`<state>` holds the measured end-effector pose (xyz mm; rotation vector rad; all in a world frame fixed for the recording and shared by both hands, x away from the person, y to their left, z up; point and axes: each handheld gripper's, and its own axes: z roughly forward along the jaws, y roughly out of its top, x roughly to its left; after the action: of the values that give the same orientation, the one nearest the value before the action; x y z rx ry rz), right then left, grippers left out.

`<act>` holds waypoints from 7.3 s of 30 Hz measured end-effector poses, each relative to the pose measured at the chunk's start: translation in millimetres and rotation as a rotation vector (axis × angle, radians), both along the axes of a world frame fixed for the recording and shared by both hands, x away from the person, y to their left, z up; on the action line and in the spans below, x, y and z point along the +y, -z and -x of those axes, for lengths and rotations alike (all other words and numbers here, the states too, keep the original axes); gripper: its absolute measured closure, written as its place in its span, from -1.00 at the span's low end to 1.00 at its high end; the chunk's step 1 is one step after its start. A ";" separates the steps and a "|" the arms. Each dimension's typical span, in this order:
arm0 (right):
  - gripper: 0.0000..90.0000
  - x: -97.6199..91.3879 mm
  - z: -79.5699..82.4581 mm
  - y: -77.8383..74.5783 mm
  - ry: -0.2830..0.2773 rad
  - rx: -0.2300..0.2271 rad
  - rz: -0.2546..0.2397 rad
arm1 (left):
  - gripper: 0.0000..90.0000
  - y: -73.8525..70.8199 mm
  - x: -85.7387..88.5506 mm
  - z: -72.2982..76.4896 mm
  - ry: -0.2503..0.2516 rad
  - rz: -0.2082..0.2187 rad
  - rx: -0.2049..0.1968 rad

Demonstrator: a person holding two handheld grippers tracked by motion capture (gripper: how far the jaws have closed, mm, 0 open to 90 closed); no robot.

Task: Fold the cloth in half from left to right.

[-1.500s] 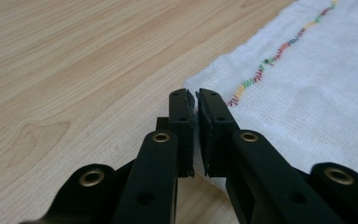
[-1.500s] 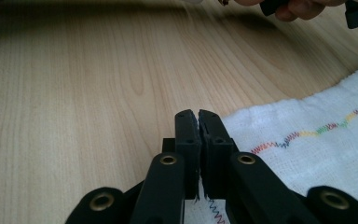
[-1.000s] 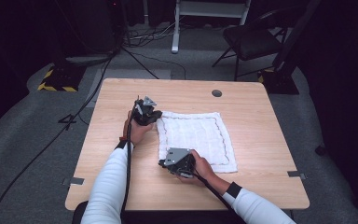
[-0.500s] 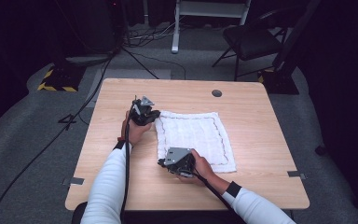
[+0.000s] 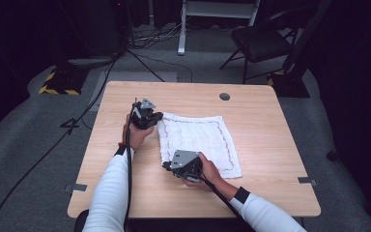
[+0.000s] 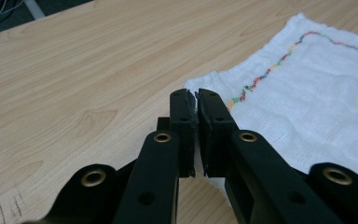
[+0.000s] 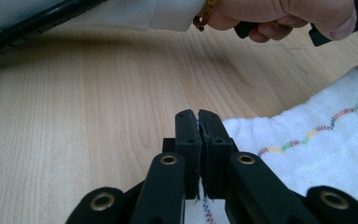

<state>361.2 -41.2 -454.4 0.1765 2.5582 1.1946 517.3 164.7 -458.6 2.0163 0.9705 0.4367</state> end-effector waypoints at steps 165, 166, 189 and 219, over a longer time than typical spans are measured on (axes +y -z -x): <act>0.15 -199.6 -22.3 31.8 0.389 0.217 0.073 | -0.44 31.1 -123.9 130.4 0.383 -0.261 0.077; 0.13 -199.4 -20.3 31.9 0.383 0.219 0.073 | -0.44 31.3 -122.6 131.7 0.382 -0.258 0.079; -0.05 -208.3 -55.5 -2.9 0.447 0.167 -0.015 | -0.56 7.7 -104.3 84.3 0.270 -0.207 0.069; 0.08 -169.6 -179.0 24.4 0.668 0.264 0.011 | -0.56 31.6 -137.5 -27.5 0.058 -0.135 0.133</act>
<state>540.2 -210.8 -478.9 1.1463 2.3861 0.9296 544.8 27.2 -490.2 2.2128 0.9828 0.3486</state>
